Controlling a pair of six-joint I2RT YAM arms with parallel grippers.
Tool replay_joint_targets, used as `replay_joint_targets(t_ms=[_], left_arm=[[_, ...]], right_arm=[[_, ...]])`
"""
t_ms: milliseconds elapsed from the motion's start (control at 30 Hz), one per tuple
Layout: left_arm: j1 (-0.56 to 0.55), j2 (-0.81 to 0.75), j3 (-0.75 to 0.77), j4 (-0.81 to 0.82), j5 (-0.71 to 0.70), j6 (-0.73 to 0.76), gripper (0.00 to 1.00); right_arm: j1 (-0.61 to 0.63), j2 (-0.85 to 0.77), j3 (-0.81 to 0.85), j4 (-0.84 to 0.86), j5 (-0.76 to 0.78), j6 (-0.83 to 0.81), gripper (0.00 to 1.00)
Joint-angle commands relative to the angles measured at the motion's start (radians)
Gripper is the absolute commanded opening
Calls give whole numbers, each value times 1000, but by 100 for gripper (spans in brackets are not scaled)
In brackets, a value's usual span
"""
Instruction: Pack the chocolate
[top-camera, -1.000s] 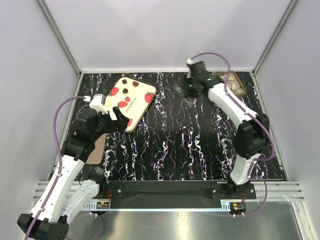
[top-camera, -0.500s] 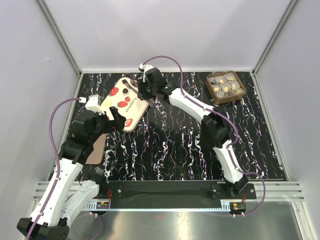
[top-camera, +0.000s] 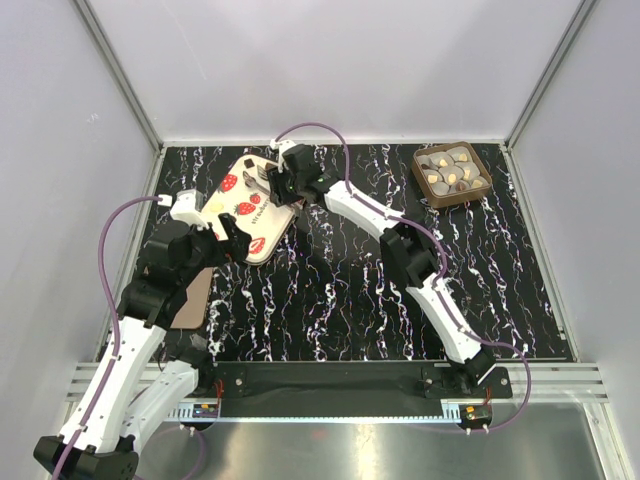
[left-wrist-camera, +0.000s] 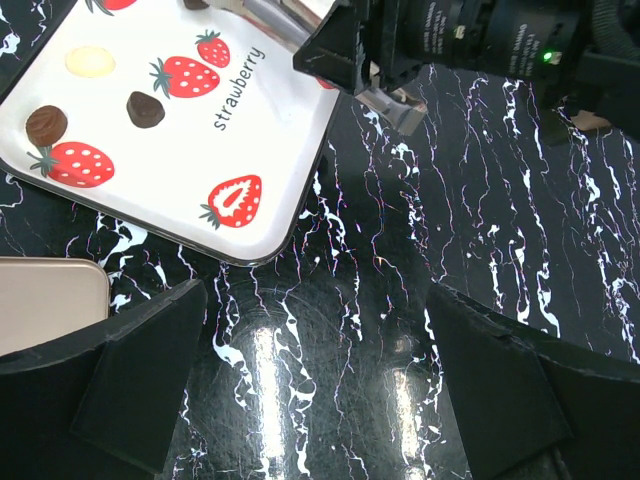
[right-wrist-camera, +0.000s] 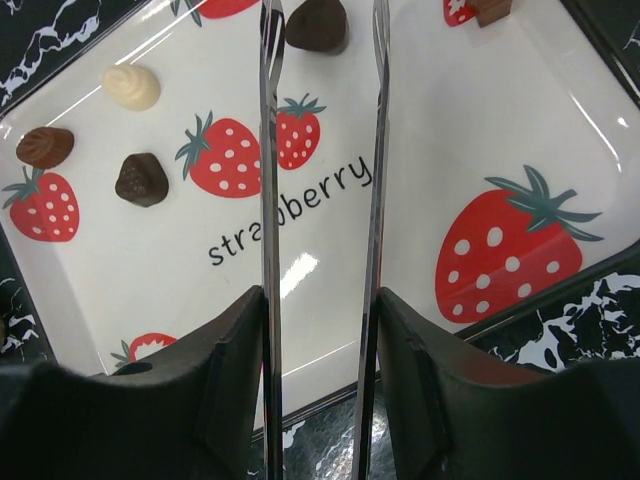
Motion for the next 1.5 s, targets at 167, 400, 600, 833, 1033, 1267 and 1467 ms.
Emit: replay_joint_targets(t_ms=[167,400,600,833,1033,1267,1467], left_arm=[[4,-5,2,26,-21,1,99],[4,-3,4,24,-27,1,99],[4,3,5,26,-25,1,99],[4,2,7,26,-25,1,99],[4,-14,7,21,-22,0,99],[-7,9,11,21,-2,-2,99],[-7,-8,8,15,-16,-3,99]], right_arm=[[9,31,61,32,-33,-53,53],[12,93,136,-4,-21,-56,54],[18,110,153,-16,-10,-67,50],[30,40,75,-14,15,-96,42],[30,-121,-97,68,7,-67,37],[29,-237,-177,59,-31,-6,35],[29,-324,-232,19,-16,4,34]])
